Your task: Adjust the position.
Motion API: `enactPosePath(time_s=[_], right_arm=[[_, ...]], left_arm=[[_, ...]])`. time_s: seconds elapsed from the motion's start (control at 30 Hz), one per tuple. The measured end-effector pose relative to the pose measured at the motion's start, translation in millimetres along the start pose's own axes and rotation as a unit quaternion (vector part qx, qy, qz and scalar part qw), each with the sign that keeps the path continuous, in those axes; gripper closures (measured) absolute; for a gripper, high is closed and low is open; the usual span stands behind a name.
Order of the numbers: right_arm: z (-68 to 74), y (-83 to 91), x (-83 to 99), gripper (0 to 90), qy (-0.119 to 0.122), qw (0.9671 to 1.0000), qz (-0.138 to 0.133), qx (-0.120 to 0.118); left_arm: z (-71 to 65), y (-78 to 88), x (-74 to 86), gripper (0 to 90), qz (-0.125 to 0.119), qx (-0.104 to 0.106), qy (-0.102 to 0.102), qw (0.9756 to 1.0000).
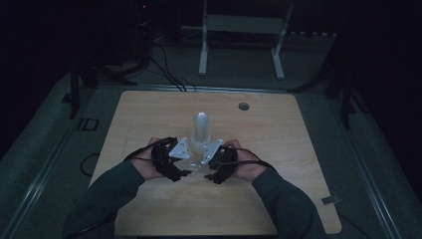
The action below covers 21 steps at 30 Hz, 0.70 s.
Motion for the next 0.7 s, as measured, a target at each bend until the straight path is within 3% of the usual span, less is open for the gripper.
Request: enactPosePath(time_s=[0.53, 0.7], right_arm=[[1.8, -2.0, -0.3, 31.8, 0.007, 1.0, 0.006, 0.002], [2.0, -2.1, -0.7, 31.8, 0.007, 1.0, 0.006, 0.002]], left_arm=[[-2.3, -5.9, -3.2, 20.7, 0.032, -0.013, -0.018, 0.9993], [-4.4, -7.5, -4.2, 19.5, 0.036, -0.006, -0.02, 0.9991]])
Point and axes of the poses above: each handheld gripper's, and its own axes: y roughly backward along the jaws, x roughly out of its underside, z roughly to its left, the point moved 7 cm from there along -y, roughly forward along the jaws, and after that the axes turned 3 degrees about y, right-handed, at the moved point
